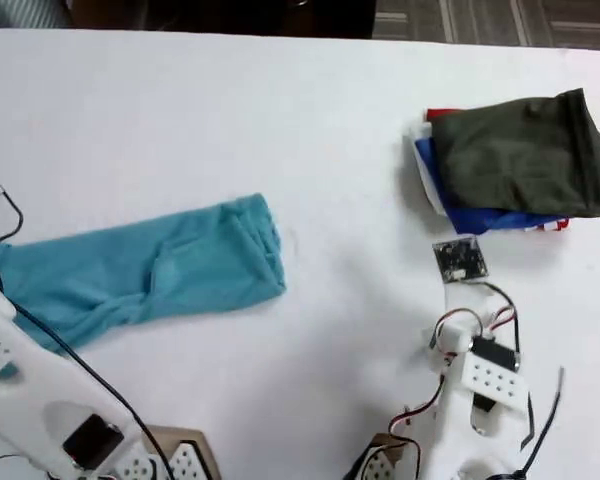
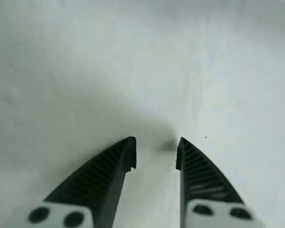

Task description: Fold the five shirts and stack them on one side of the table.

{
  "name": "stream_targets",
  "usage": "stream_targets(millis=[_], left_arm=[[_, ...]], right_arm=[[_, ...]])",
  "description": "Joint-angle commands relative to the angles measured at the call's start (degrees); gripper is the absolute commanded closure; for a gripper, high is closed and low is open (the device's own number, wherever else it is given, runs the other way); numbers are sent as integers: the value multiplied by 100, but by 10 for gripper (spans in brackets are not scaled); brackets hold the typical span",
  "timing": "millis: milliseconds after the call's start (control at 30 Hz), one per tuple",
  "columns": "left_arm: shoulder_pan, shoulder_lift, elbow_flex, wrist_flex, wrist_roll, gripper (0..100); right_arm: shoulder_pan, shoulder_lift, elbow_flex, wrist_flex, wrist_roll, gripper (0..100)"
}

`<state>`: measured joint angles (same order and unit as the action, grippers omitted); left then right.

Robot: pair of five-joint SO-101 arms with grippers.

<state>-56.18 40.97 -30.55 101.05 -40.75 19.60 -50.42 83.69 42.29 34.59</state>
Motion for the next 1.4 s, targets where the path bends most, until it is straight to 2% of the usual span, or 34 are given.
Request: stream_targets(millis=[0, 67, 167, 333, 467, 700, 967, 1300, 1367], left_arm=[[457, -958, 664, 141, 185, 974], [862, -1556, 1358, 141, 237, 974], [1653, -2602, 2229, 132, 686, 974], [3473, -3851, 3064, 123, 1407, 974], [4721, -3965, 2949, 114, 1996, 974], [6207, -3930, 2281, -448, 2576, 974], [6945, -3798, 2132, -1451, 2857, 974], [7024, -2646, 2070, -1960, 2848, 969], [7042, -2602, 2070, -1943, 2848, 931]], right_arm=[[57, -163, 26, -215, -26, 851], [40, -163, 53, -224, -26, 851], [40, -163, 62, -224, -26, 851], [40, -163, 70, -215, -26, 851], [40, -163, 70, -215, -26, 851], [40, -163, 70, -215, -26, 851], [40, -163, 70, -207, -26, 851], [40, -163, 70, -207, -26, 851], [40, -163, 70, -207, -26, 851]])
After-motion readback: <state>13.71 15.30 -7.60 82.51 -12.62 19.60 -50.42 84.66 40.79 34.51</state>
